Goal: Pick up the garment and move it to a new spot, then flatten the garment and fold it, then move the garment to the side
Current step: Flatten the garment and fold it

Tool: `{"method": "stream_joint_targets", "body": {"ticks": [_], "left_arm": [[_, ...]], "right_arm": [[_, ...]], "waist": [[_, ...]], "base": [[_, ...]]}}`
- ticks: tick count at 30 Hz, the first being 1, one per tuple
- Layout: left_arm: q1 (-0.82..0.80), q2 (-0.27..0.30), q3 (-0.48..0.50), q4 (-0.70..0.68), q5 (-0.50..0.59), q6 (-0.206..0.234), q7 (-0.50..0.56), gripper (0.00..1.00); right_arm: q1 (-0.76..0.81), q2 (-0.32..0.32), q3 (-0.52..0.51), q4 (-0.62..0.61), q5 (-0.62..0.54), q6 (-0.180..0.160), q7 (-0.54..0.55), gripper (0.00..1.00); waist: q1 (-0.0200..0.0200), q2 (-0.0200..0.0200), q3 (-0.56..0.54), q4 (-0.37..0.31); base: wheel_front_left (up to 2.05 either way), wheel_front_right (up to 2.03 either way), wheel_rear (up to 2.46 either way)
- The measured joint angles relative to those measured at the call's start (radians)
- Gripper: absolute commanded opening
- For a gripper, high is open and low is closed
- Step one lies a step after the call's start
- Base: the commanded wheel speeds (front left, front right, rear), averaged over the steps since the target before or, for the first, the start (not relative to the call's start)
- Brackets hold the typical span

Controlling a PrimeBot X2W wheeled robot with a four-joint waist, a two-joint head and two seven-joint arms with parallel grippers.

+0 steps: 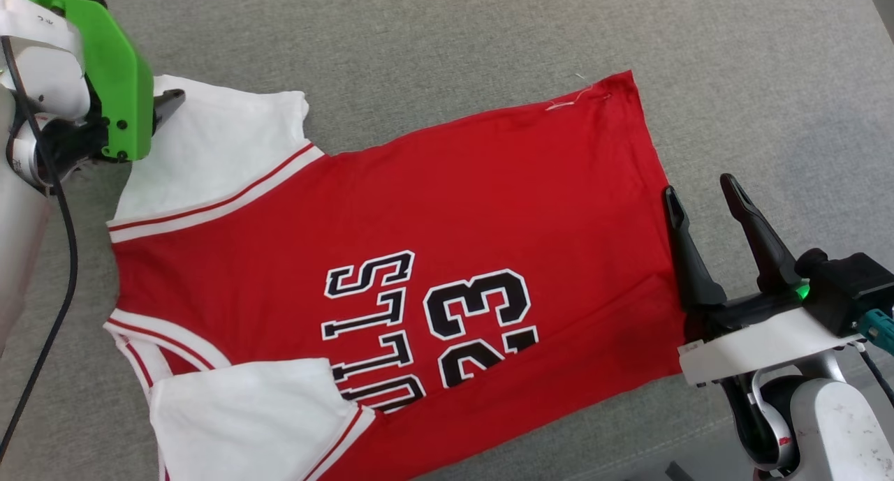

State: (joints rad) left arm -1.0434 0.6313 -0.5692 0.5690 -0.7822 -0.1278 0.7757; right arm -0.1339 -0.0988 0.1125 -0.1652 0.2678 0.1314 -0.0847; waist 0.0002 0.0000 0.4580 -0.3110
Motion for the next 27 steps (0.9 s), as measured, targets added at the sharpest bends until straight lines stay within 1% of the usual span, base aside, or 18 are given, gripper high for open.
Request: {"method": "stream_joint_targets", "body": {"ticks": [7,8,9,10,13,18,22,24,27], "left_arm": [[-0.008,0.029,-0.006,0.095,0.005,0.0,-0.03,1.0],[-0.009,0.029,-0.006,0.099,0.004,0.0,-0.027,0.58],[-0.009,0.029,-0.007,0.1,-0.002,0.0,-0.022,0.2],[-0.009,0.029,-0.008,0.1,-0.011,0.0,-0.012,0.0],[-0.008,0.024,-0.014,0.098,-0.029,0.0,-0.004,0.0],[0.007,-0.005,-0.023,0.1,-0.033,0.0,-0.074,0.0],[0.044,-0.015,-0.046,0.087,-0.035,0.0,-0.125,0.0],[0.063,-0.022,-0.044,0.068,-0.046,0.0,-0.167,0.0],[0.075,-0.027,-0.039,0.034,-0.065,0.0,-0.21,0.0]], "right_arm": [[-0.012,0.002,0.018,0.026,0.007,0.0,-0.019,1.0],[-0.012,0.002,0.017,0.028,0.007,0.0,-0.023,1.0],[-0.012,0.002,0.016,0.029,0.007,0.0,-0.023,1.0],[-0.012,0.002,0.014,0.031,0.007,0.0,-0.023,1.0],[-0.012,0.0,0.009,0.033,0.007,0.0,-0.023,1.0],[-0.012,-0.008,-0.006,0.037,0.007,0.0,-0.011,1.0],[-0.011,-0.037,-0.021,0.055,0.007,0.0,0.011,1.0],[-0.011,-0.052,-0.032,0.061,0.008,0.0,0.032,1.0],[-0.009,-0.082,-0.041,0.071,0.018,0.0,0.109,1.0]], "waist": [[0.0,0.0,0.034,-0.054],[-0.0001,0.0,0.036,-0.056],[-0.0001,0.0,0.036,-0.056],[-0.0001,0.0,0.036,-0.055],[-0.0001,0.0,0.029,-0.049],[-0.0001,0.0,0.007,-0.035],[-0.0001,0.0,-0.022,-0.019],[-0.0001,0.0,-0.04,-0.008],[-0.0002,0.0,-0.066,0.012]], "base": [[0.0,0.0,0.0],[0.0,0.0,0.0],[0.0,0.0,0.0],[0.0,0.0,0.0],[0.0,0.0,0.0],[0.0,0.0,0.0],[0.0,0.0,0.0],[0.0,0.0,0.0],[0.0,0.0,0.0]]}}
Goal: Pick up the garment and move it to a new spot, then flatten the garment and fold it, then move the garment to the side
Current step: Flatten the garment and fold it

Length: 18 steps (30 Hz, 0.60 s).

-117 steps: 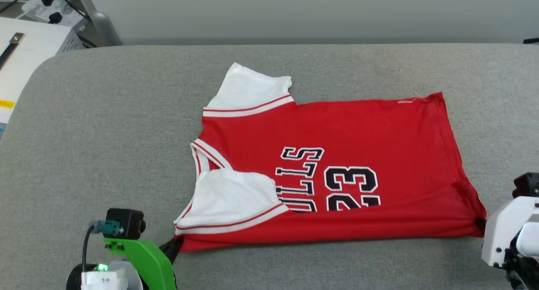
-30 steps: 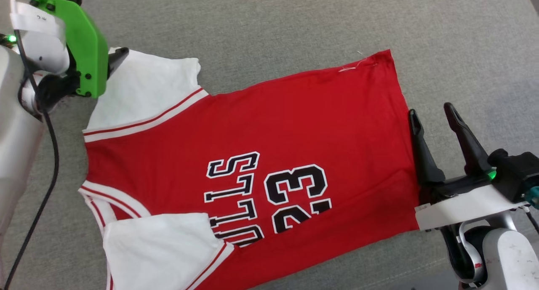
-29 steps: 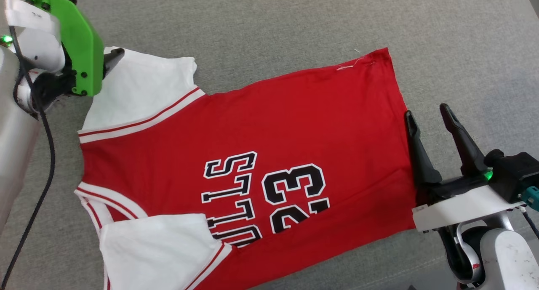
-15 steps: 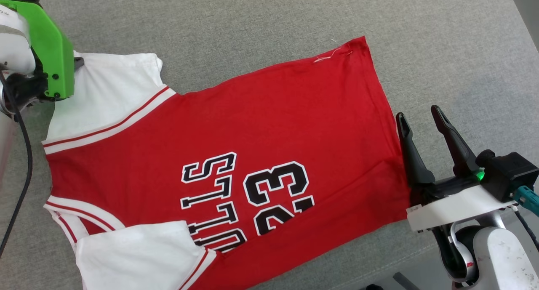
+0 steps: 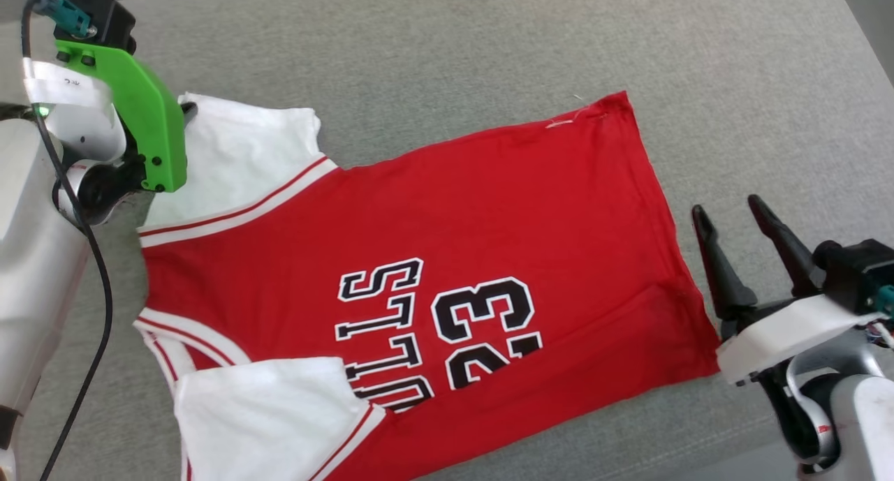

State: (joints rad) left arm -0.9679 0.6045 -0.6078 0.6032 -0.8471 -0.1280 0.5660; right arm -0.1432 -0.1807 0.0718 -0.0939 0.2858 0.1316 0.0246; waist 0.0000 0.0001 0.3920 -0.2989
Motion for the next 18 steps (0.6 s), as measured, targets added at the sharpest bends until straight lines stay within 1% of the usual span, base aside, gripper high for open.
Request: {"method": "stream_joint_targets", "body": {"ticks": [2,6,9,12,15,18], "left_arm": [[0.005,0.0,0.002,-0.035,-0.002,0.0,-0.012,0.0],[0.026,-0.002,0.001,-0.143,-0.012,0.002,-0.012,0.0],[0.059,0.004,-0.006,-0.247,-0.016,0.018,0.01,0.0],[0.096,0.022,-0.012,-0.362,-0.016,0.043,0.03,0.0],[0.135,0.045,-0.012,-0.492,-0.016,0.081,0.042,0.0],[0.168,0.059,-0.008,-0.597,-0.016,0.113,0.047,0.0]], "right_arm": [[0.0,-0.012,-0.017,0.0,0.011,0.0,0.06,1.0],[-0.003,-0.076,-0.026,-0.008,0.01,0.0,0.219,1.0],[-0.026,-0.118,-0.033,-0.013,0.031,0.0,0.352,1.0],[-0.088,-0.167,-0.032,-0.016,0.068,0.0,0.483,1.0],[-0.179,-0.226,-0.028,0.003,0.098,0.0,0.621,1.0],[-0.255,-0.266,-0.027,0.043,0.125,0.0,0.706,1.0]], "waist": [[0.0,0.0,-0.013,0.019],[0.0,0.0,-0.034,0.065],[-0.0001,0.0,-0.045,0.101],[0.0,0.0,-0.05,0.138],[-0.0001,0.0,-0.047,0.178],[-0.0001,0.0,-0.034,0.21]], "base": [[0.0,0.0,0.0],[0.0,0.0,0.0],[0.0,0.0,0.0],[0.0,0.0,0.0],[0.0,0.0,0.0],[0.0,0.0,0.0]]}}
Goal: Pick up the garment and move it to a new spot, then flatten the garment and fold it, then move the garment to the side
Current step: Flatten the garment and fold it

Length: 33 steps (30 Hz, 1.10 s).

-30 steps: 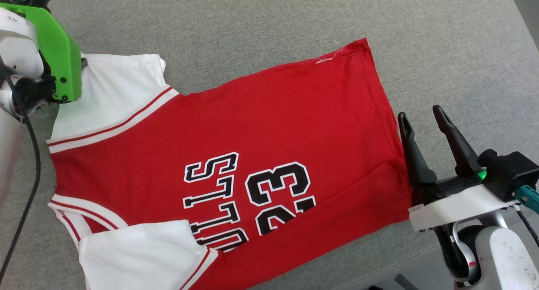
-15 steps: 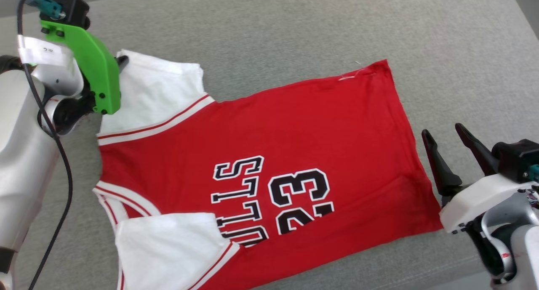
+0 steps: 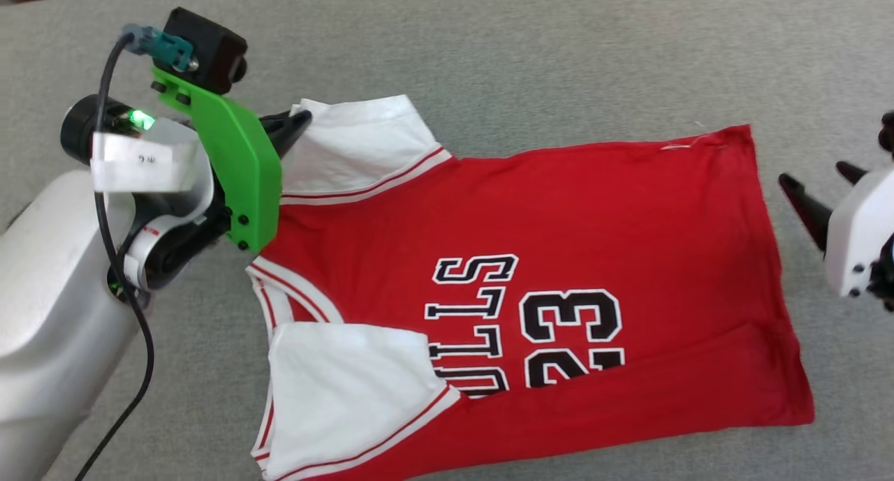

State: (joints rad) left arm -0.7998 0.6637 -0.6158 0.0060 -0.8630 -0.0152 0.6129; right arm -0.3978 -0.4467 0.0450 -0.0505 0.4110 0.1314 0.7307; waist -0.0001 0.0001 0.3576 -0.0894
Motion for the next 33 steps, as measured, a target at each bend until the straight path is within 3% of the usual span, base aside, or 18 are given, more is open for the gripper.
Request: {"method": "stream_joint_targets", "body": {"ticks": [10,23,24,25,26,33], "left_arm": [[0.044,0.023,0.004,-0.215,0.004,0.06,0.003,0.0],[0.056,0.02,-0.008,-0.266,0.011,0.068,-0.007,0.0],[0.057,0.02,-0.009,-0.263,0.011,0.068,-0.011,0.0],[0.058,0.019,-0.009,-0.259,0.011,0.068,-0.015,0.0],[0.059,0.019,-0.009,-0.255,0.011,0.068,-0.016,0.0],[0.083,0.012,-0.004,-0.206,0.012,0.068,-0.058,0.0]], "right_arm": [[-0.191,-0.071,0.024,0.193,0.016,0.0,0.118,1.0],[-0.253,-0.12,0.117,0.322,0.019,-0.001,0.114,0.99],[-0.254,-0.125,0.124,0.33,0.023,-0.001,0.114,0.42],[-0.256,-0.128,0.129,0.334,0.029,-0.001,0.113,0.04],[-0.256,-0.128,0.135,0.337,0.034,-0.001,0.109,0.0],[-0.257,-0.112,0.147,0.377,0.057,0.0,-0.001,0.0]], "waist": [[0.0,0.0,0.075,0.085],[0.0,0.0,0.145,0.164],[0.0,-0.0001,0.146,0.167],[0.0,-0.0001,0.146,0.168],[0.0,-0.0001,0.145,0.168],[0.0,0.0,0.111,0.166]], "base": [[0.0,0.0,0.0],[0.0,0.0,0.0],[0.0,0.0,0.0],[0.0,0.0,0.0],[0.0,0.0,0.0],[0.0,0.0,0.0]]}}
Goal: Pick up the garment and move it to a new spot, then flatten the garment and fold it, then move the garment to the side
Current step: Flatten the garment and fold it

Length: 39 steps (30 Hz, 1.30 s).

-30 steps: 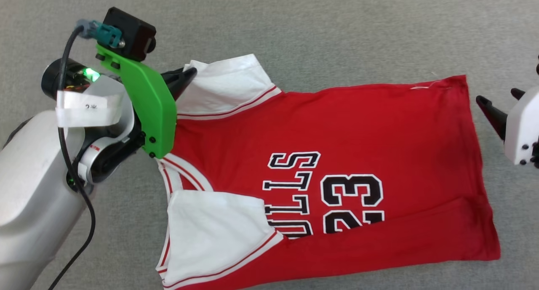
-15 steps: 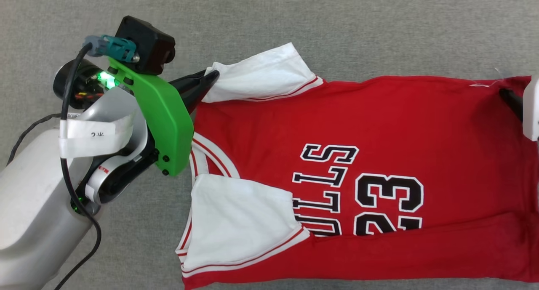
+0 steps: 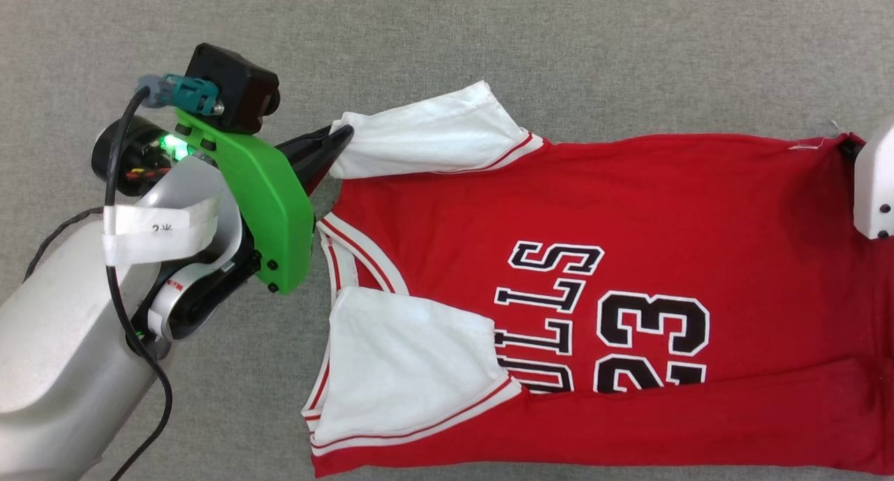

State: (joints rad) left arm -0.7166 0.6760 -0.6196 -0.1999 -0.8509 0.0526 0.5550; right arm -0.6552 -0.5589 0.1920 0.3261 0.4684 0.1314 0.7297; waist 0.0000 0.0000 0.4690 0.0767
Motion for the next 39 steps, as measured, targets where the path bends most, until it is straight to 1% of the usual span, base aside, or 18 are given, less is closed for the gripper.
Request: {"method": "stream_joint_targets", "body": {"ticks": [3,7,12,15,16,18,23,29,33,39], "left_arm": [[0.024,-0.002,0.009,0.022,-0.003,0.006,-0.025,0.0],[0.07,-0.002,0.016,0.04,-0.015,0.014,-0.054,0.0],[0.146,0.005,0.024,0.039,-0.033,0.031,-0.085,0.0],[0.193,0.012,0.029,0.03,-0.054,0.041,-0.102,0.0],[0.254,0.02,0.028,0.01,-0.063,0.059,-0.109,0.0],[0.297,0.027,0.027,-0.007,-0.067,0.074,-0.115,0.0],[0.413,0.047,0.023,-0.053,-0.09,0.113,-0.13,0.0],[0.541,0.057,0.004,-0.08,-0.124,0.143,-0.147,0.0],[0.603,0.06,-0.011,-0.077,-0.127,0.154,-0.16,0.0],[0.641,0.059,-0.036,-0.044,-0.128,0.154,-0.169,0.0]], "right_arm": [[0.007,0.005,-0.007,0.015,0.007,0.0,-0.057,0.0],[0.042,0.013,-0.028,0.018,0.043,0.0,-0.131,0.0],[0.124,0.015,-0.058,0.0,0.086,0.0,-0.215,0.0],[0.187,0.01,-0.077,-0.019,0.115,0.0,-0.264,0.0],[0.273,0.008,-0.092,-0.047,0.149,0.0,-0.296,0.0],[0.329,0.007,-0.096,-0.067,0.174,0.0,-0.312,0.0],[0.468,0.007,-0.11,-0.119,0.223,0.0,-0.335,0.0],[0.59,0.002,-0.111,-0.171,0.262,0.0,-0.333,0.0],[0.637,-0.01,-0.101,-0.194,0.285,0.0,-0.311,0.0],[0.681,-0.046,-0.056,-0.214,0.292,0.0,-0.28,0.0]], "waist": [[0.0,0.0,-0.027,-0.002],[0.0,0.0,-0.07,-0.005],[0.0,0.0,-0.139,-0.009],[0.0,0.0,-0.183,-0.01],[0.0,0.0,-0.231,-0.01],[0.0,0.0,-0.259,-0.009],[0.0,0.0,-0.328,-0.006],[-0.0001,0.0,-0.38,-0.003],[0.0,0.0,-0.386,-0.008],[0.0,0.0,-0.38,-0.012]], "base": [[0.0,0.0,0.0],[0.0,0.0,0.0],[0.0,0.0,0.0],[0.0,0.0,0.0],[0.0,0.0,0.0],[0.0,0.0,0.0],[0.0,0.0,0.0],[0.0,0.0,0.0],[0.0,0.0,0.0],[0.0,0.0,0.0]]}}
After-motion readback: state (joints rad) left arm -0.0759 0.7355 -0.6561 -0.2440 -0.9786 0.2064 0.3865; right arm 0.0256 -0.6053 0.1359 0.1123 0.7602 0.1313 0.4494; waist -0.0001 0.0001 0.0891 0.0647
